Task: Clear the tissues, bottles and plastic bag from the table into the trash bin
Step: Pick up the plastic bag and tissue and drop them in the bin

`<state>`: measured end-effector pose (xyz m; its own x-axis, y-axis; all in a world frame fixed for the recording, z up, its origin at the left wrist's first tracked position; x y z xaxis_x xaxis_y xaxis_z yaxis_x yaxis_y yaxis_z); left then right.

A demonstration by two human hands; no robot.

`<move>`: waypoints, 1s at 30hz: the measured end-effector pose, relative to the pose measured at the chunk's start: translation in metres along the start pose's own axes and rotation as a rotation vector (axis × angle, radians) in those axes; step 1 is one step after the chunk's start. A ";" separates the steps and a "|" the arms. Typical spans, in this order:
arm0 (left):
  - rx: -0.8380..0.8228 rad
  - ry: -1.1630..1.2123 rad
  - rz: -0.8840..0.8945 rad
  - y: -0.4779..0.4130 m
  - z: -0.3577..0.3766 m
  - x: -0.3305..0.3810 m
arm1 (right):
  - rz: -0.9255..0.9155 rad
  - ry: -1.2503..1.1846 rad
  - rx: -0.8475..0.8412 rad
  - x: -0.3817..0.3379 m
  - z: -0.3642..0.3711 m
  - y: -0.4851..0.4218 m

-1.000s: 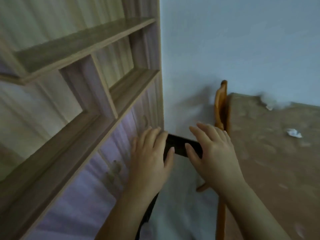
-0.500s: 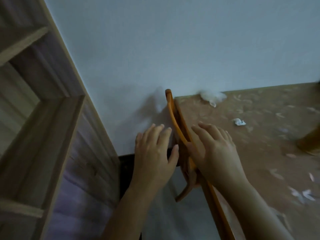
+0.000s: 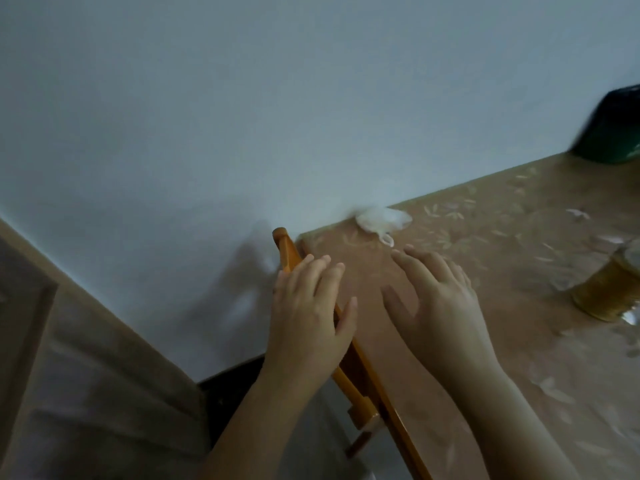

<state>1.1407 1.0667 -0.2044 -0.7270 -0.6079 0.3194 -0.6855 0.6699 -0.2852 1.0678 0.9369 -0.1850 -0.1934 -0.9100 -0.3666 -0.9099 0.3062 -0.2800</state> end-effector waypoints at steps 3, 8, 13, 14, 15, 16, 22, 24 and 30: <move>-0.030 -0.009 0.051 -0.047 0.016 0.000 | 0.039 0.008 0.060 0.027 0.000 -0.027; -0.070 -0.040 0.111 -0.102 0.046 0.004 | 0.121 0.041 0.094 0.076 0.007 -0.055; -0.156 -0.021 0.149 -0.146 0.078 -0.006 | 0.257 0.031 0.087 0.119 0.020 -0.066; -0.162 -0.018 0.160 -0.156 0.085 -0.008 | 0.278 0.038 0.089 0.127 0.023 -0.069; -0.165 -0.018 0.171 -0.167 0.092 -0.010 | 0.300 0.039 0.087 0.134 0.027 -0.072; -0.170 -0.016 0.184 -0.178 0.100 -0.011 | 0.324 0.033 0.083 0.143 0.031 -0.075; -0.286 0.032 0.243 -0.241 0.153 -0.022 | 0.455 -0.010 0.051 0.199 0.071 -0.095; -0.324 0.061 0.245 -0.259 0.172 -0.030 | 0.497 -0.032 0.049 0.216 0.088 -0.102; -0.375 0.070 0.282 -0.299 0.223 -0.048 | 0.649 -0.089 0.011 0.262 0.136 -0.114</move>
<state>1.3717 0.8002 -0.3361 -0.8694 -0.3581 0.3404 -0.3900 0.9204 -0.0279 1.1707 0.7015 -0.3701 -0.6706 -0.5131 -0.5358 -0.6146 0.7888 0.0137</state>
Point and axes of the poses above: each hand's wrist, its own y-axis away from the middle knuckle, its own z-axis out of the palm, x = y × z, the point moved 4 cm from there along -y, towards the middle knuckle, and after that the axes turned 15 degrees about -x, right-handed, at the moved point
